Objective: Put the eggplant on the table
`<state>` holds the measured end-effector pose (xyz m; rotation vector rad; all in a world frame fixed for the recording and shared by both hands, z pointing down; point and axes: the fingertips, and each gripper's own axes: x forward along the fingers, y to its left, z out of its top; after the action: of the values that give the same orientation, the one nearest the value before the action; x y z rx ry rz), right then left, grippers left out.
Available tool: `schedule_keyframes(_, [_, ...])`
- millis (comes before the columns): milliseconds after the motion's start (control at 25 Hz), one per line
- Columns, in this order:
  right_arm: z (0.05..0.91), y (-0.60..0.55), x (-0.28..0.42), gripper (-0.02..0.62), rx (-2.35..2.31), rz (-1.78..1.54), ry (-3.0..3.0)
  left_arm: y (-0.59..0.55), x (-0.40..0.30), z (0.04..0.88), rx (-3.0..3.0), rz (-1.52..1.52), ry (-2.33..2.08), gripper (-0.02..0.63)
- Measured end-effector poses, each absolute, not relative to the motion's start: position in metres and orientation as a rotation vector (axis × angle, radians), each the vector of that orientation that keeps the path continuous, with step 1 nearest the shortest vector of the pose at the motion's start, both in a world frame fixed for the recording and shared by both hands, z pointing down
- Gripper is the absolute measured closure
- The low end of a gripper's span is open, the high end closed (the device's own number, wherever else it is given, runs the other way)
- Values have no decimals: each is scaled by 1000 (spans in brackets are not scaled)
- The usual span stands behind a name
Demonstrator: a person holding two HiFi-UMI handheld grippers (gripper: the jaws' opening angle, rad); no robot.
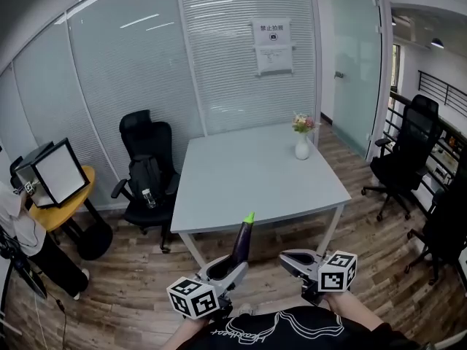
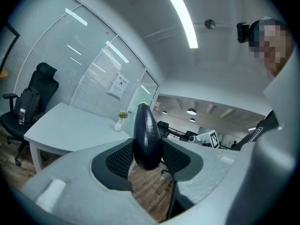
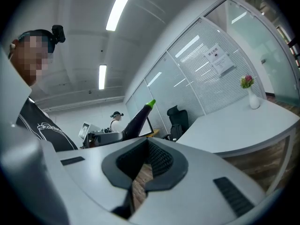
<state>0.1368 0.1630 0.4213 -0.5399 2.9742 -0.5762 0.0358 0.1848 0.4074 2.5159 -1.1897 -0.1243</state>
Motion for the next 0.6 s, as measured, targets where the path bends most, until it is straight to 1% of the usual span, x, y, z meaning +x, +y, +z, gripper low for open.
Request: schedule_keyframes(600, [426, -14, 48, 586, -697, -712, 2938, -5, -66, 413, 2457, -91, -1095, 408])
